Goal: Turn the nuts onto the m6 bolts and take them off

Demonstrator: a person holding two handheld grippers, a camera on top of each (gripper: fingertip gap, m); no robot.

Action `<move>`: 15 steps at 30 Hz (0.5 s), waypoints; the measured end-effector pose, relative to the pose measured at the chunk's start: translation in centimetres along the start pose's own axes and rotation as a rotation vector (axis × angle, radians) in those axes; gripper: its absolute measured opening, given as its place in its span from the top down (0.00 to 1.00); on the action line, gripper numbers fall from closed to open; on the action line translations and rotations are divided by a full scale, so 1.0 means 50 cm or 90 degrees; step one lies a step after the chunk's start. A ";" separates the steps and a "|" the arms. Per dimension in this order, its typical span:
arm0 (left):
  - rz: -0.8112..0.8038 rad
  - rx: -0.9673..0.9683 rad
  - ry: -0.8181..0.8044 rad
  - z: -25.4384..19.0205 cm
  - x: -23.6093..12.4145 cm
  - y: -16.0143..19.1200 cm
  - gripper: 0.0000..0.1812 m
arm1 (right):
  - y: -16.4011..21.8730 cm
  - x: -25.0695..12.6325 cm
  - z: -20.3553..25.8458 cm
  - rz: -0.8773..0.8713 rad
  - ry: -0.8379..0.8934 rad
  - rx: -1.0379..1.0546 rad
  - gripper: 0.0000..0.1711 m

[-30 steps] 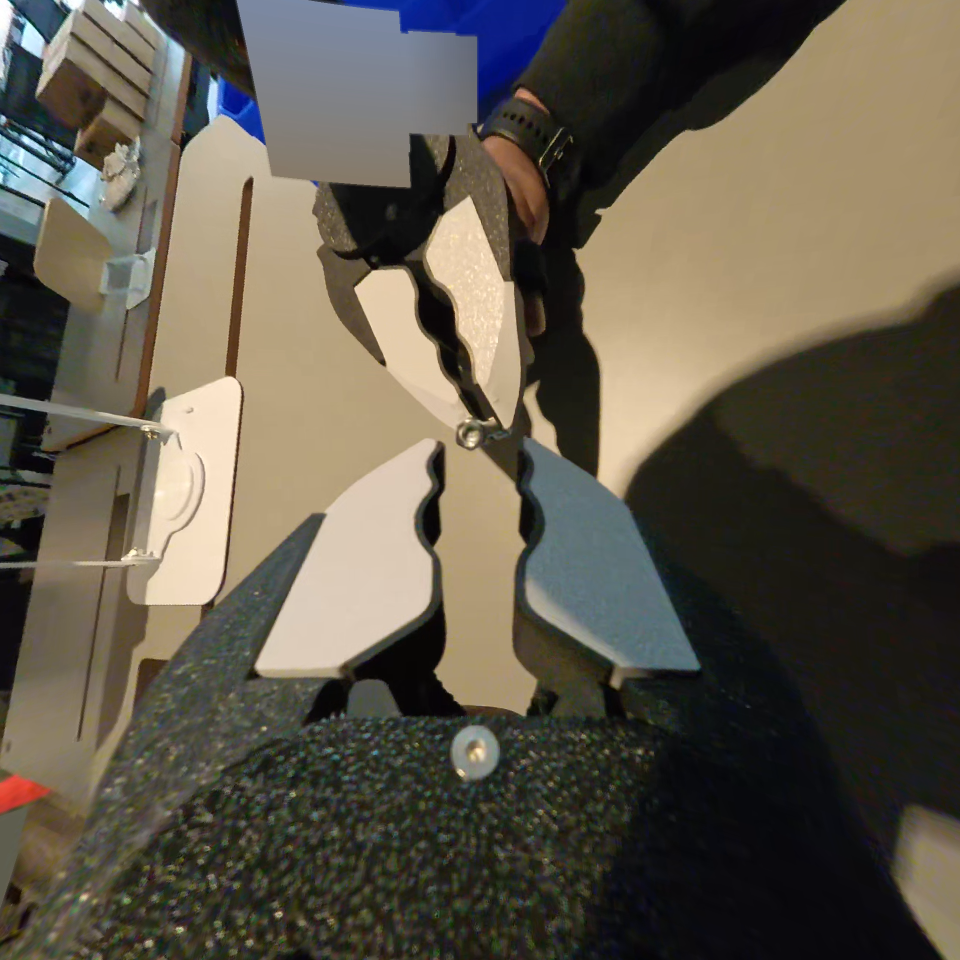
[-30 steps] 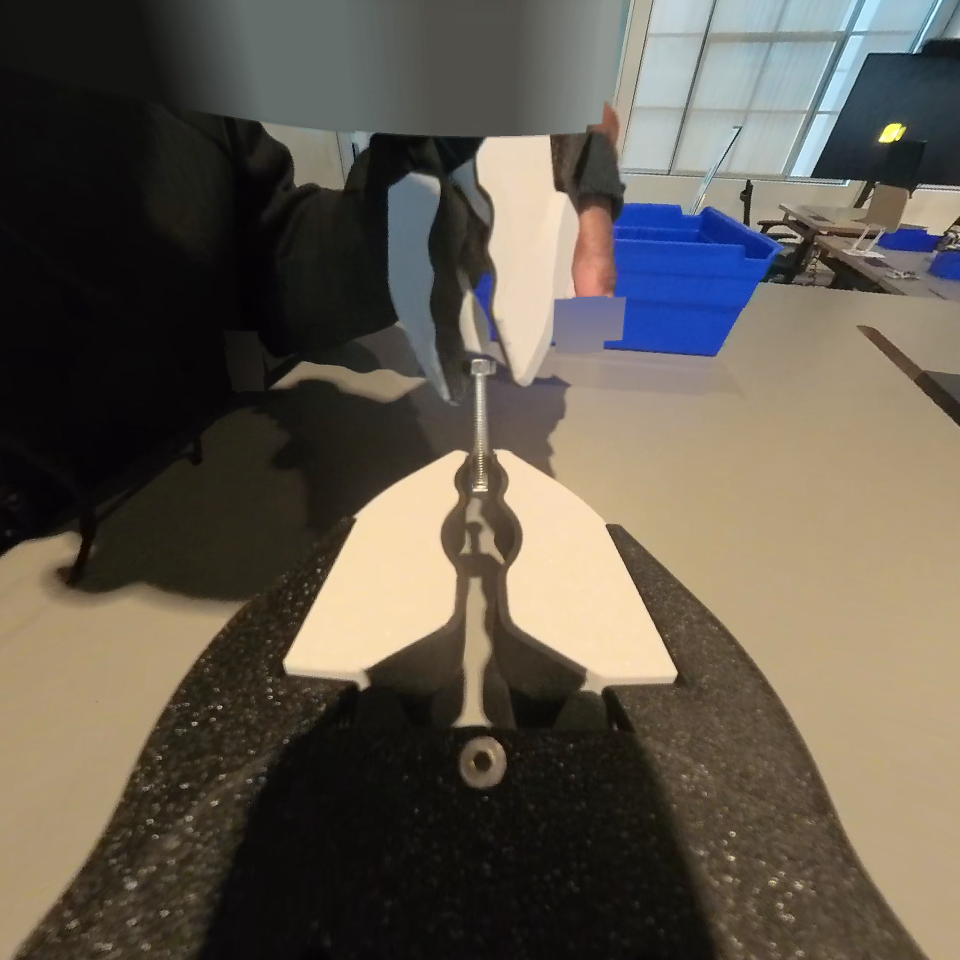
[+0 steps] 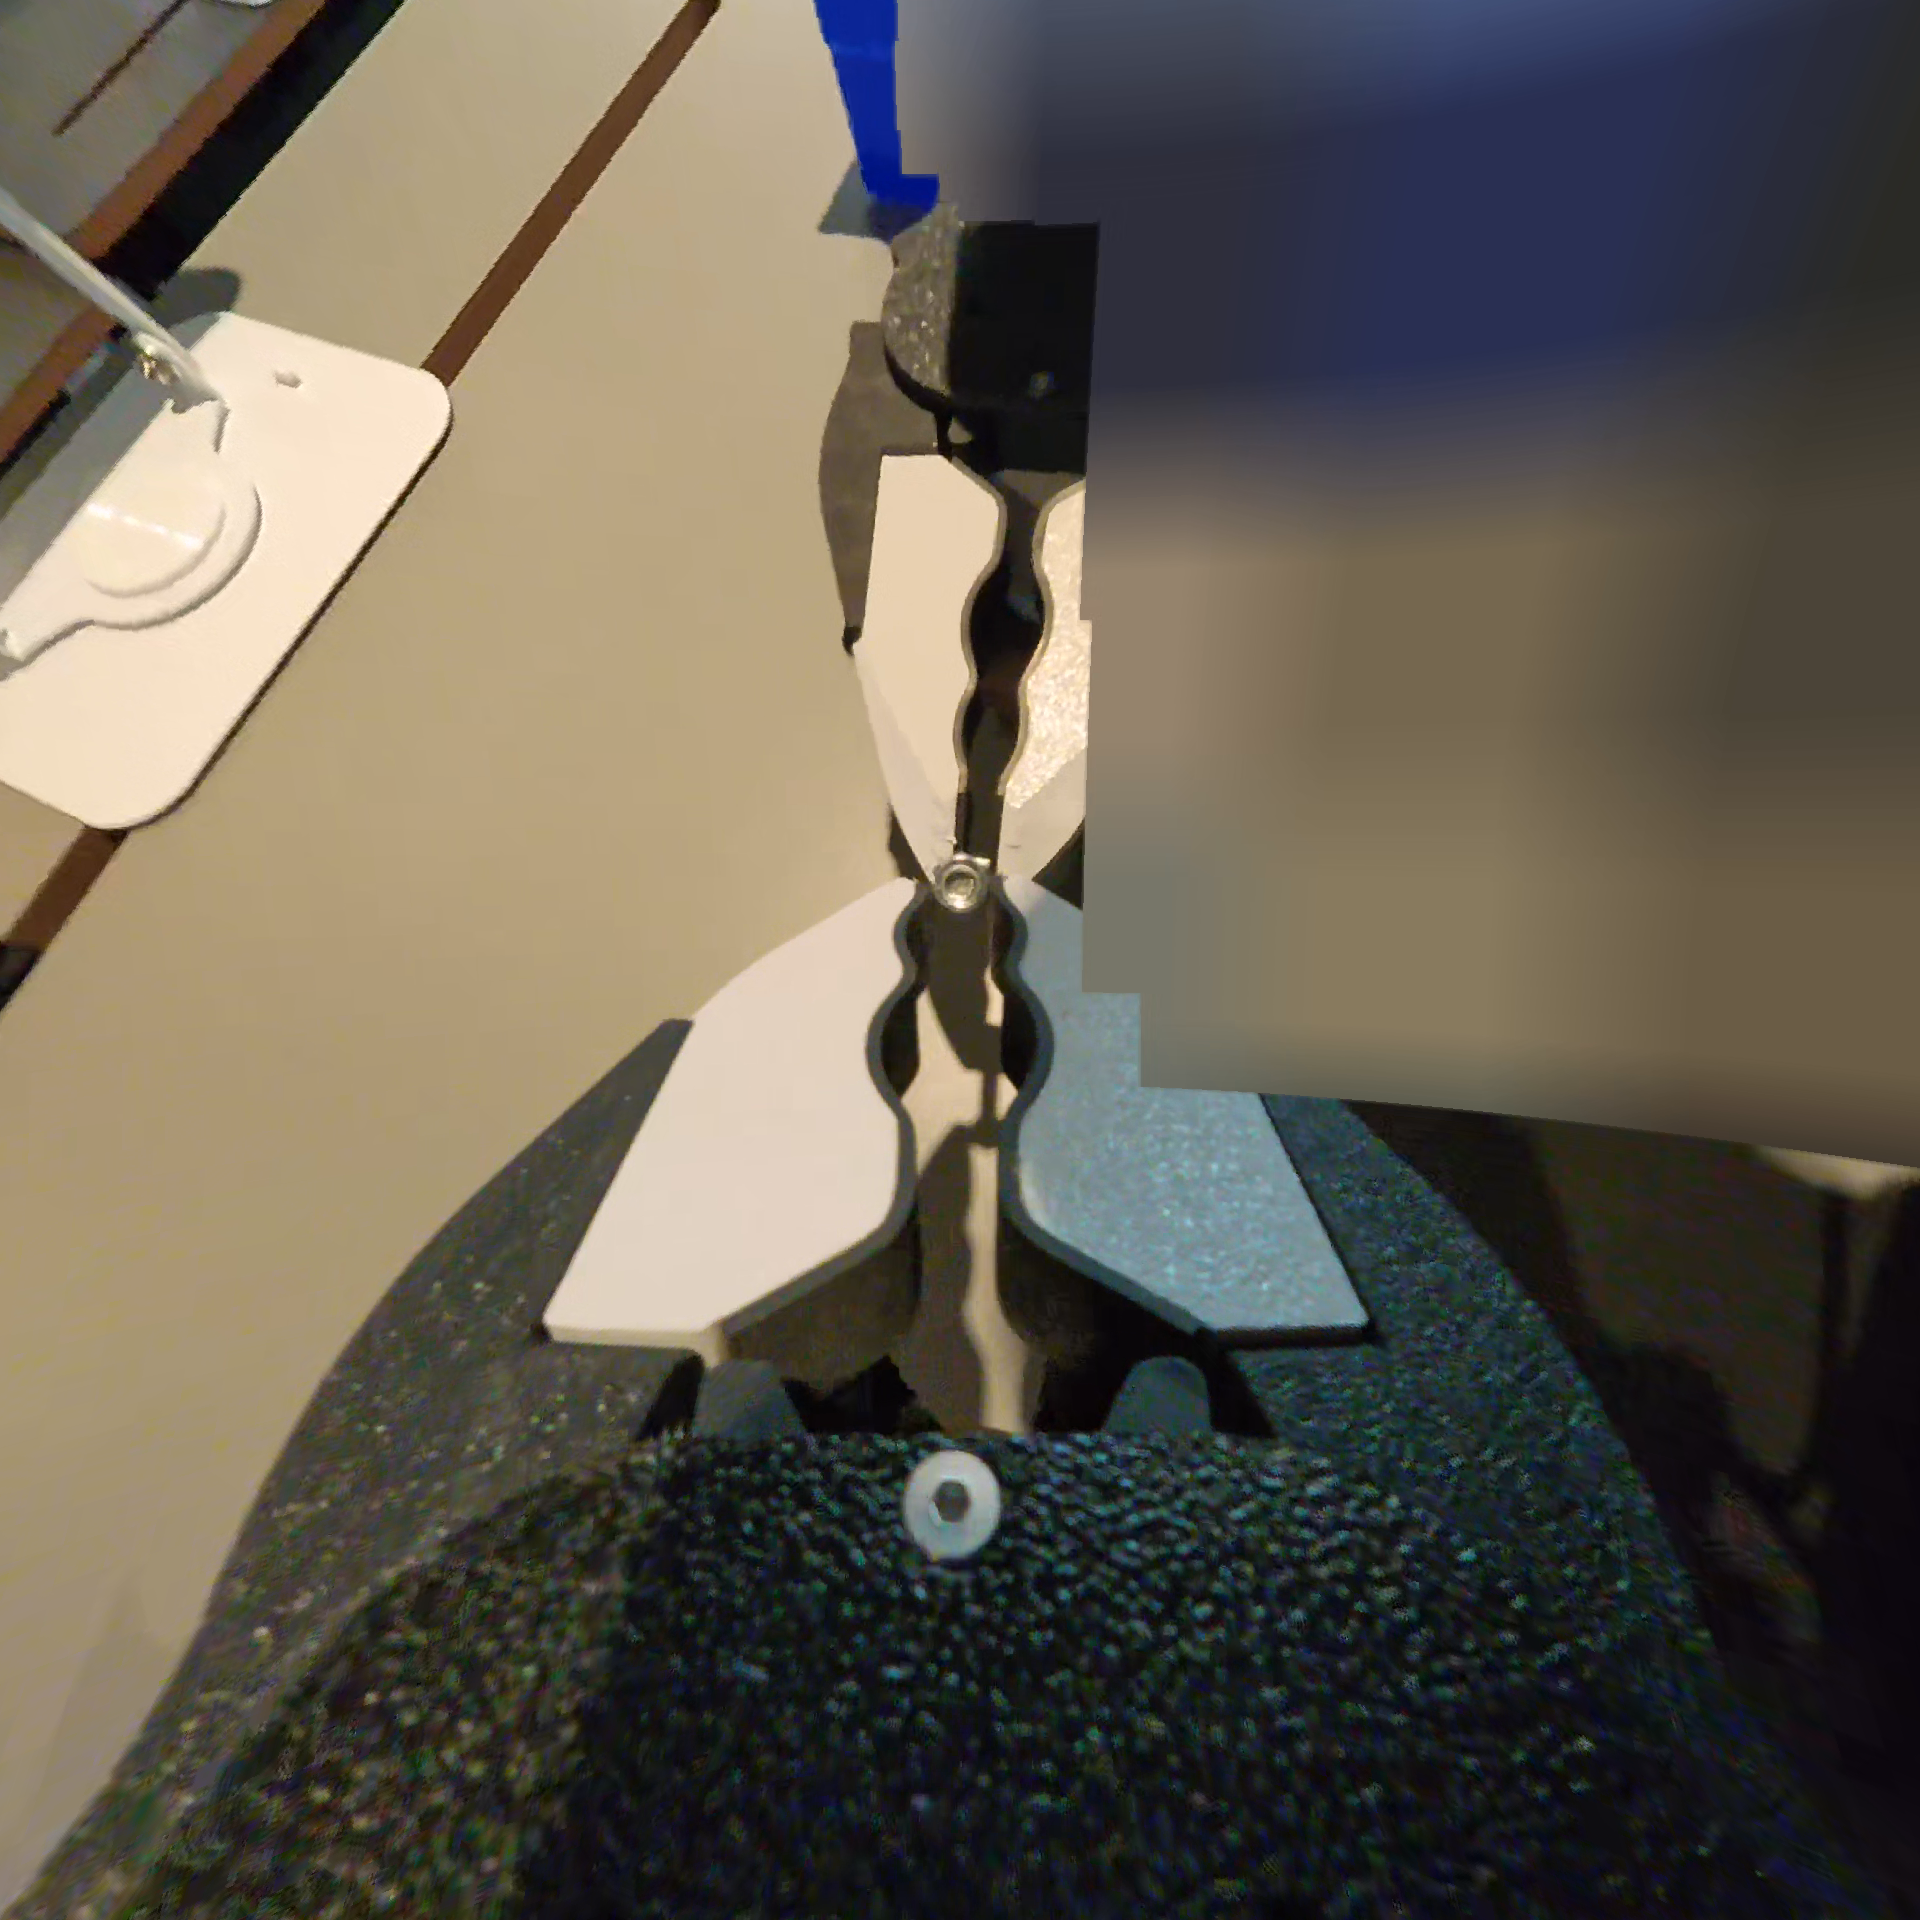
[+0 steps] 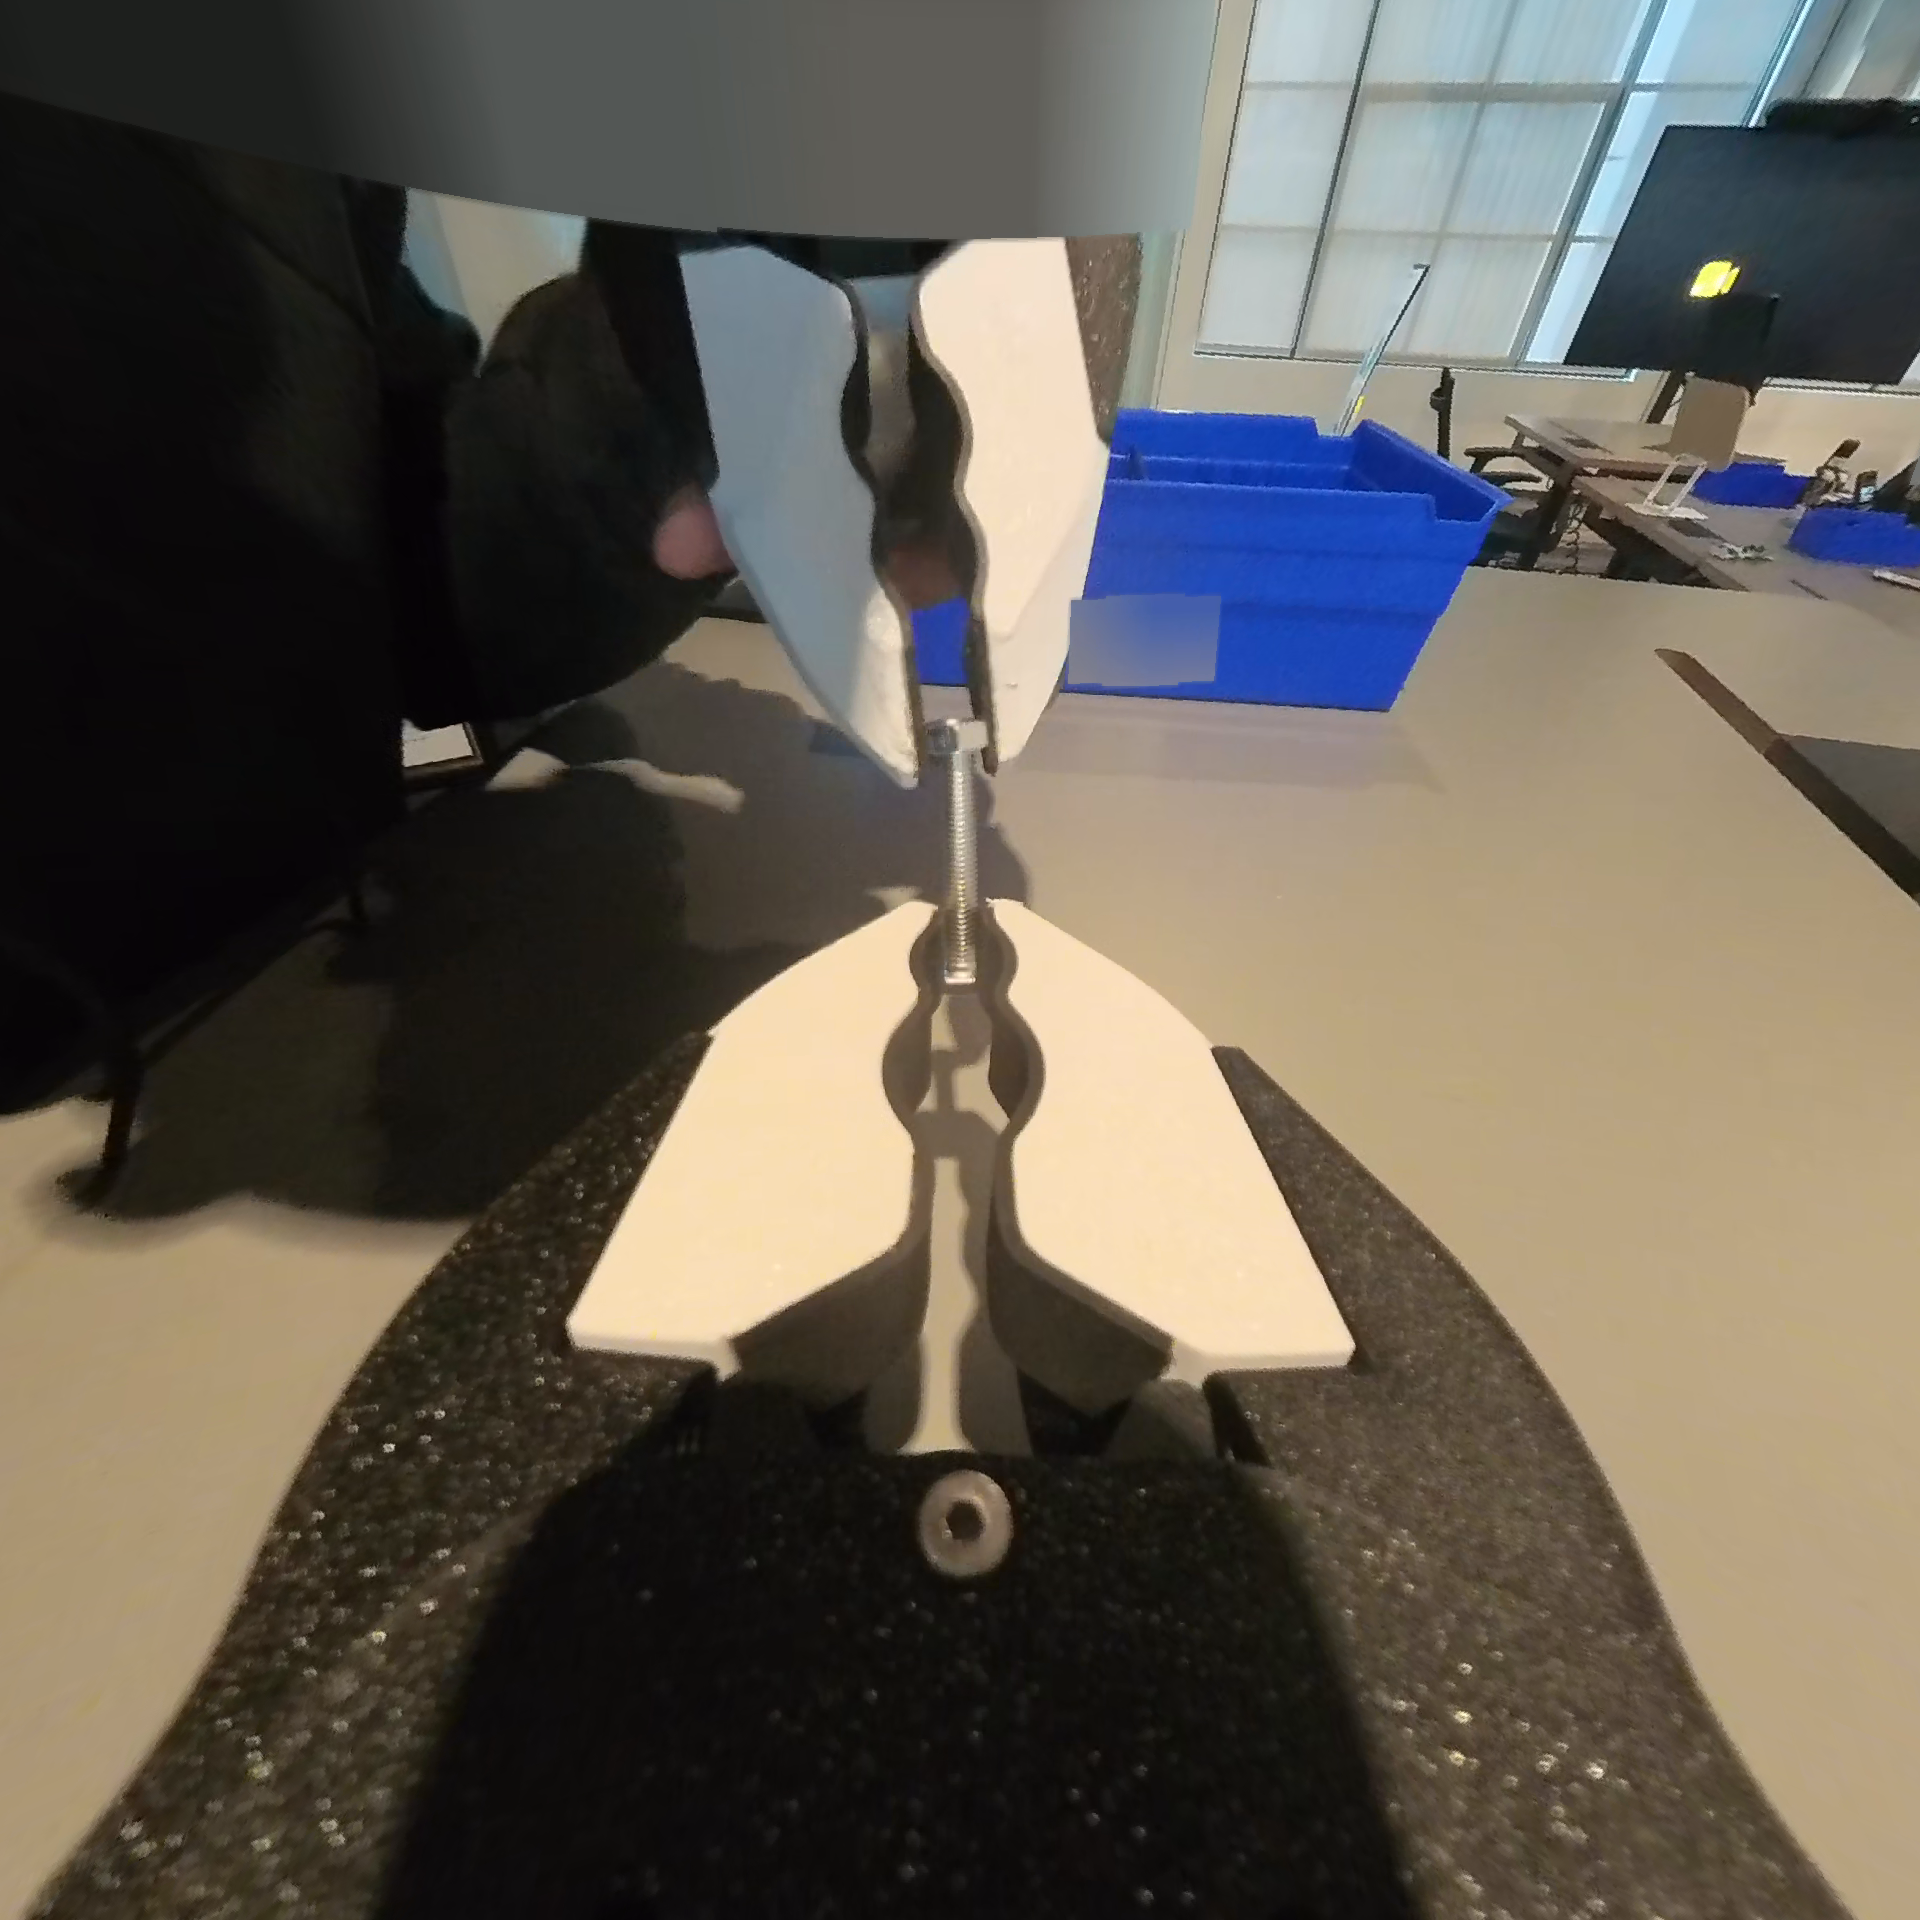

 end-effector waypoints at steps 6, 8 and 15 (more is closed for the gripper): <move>-0.009 0.167 0.060 0.010 0.001 -0.003 0.94 | 0.000 0.002 0.002 0.006 -0.007 -0.005 0.97; -0.020 0.211 0.089 0.016 0.003 -0.003 0.94 | 0.000 0.002 0.003 0.007 -0.009 -0.005 0.97; -0.074 0.319 0.153 0.034 0.008 0.004 0.92 | 0.000 0.001 0.005 0.000 -0.014 -0.008 0.97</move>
Point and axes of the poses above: each gripper's, where its closed fingertips meet, x out along the fingers, y out of its underside, z = x × y across the jaws, the point moved 8 cm from there along -x, back along the fingers, and after that the axes turned 11 degrees about -y, right-handed, at the moved point
